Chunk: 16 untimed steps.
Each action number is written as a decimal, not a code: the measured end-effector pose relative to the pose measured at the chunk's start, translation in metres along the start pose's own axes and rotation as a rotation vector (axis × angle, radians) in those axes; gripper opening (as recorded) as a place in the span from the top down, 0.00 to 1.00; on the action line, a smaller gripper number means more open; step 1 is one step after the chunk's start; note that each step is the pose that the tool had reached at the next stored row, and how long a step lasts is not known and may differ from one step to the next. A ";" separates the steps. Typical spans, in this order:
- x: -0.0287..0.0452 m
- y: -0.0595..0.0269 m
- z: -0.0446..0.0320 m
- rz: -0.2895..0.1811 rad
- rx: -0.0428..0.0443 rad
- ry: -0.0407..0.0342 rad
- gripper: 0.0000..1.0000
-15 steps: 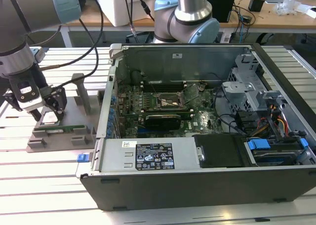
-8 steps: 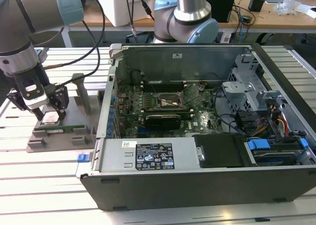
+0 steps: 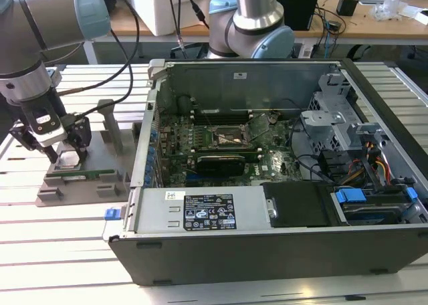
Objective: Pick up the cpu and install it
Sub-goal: 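Pick up the cpu and move it towards the insertion slot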
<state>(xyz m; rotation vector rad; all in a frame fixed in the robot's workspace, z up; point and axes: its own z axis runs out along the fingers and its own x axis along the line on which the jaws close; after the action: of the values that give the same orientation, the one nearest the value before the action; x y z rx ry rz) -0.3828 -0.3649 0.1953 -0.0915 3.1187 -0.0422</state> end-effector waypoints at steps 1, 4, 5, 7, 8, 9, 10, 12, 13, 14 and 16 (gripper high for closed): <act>0.0012 0.0002 0.0006 -0.002 -0.0001 -0.0002 0.34; 0.0021 0.0002 0.0025 -0.004 -0.0001 -0.0003 0.34; 0.0021 0.0003 0.0033 -0.004 -0.0001 -0.0001 0.34; 0.0020 0.0003 0.0044 -0.004 -0.0001 -0.0001 0.34; 0.0018 0.0004 0.0055 -0.004 -0.0001 -0.0002 0.34; 0.0012 0.0004 0.0064 -0.004 0.0000 -0.0001 0.34; 0.0010 0.0005 0.0065 -0.004 -0.0001 -0.0002 0.34; 0.0007 0.0006 0.0068 -0.004 -0.0002 -0.0003 0.34; 0.0007 0.0006 0.0069 -0.004 -0.0001 -0.0001 0.34; 0.0006 0.0006 0.0072 -0.004 0.0000 0.0000 0.34; 0.0006 0.0007 0.0073 -0.004 -0.0001 -0.0001 0.34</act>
<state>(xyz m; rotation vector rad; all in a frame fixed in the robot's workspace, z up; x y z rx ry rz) -0.3832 -0.3645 0.1879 -0.0977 3.1185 -0.0421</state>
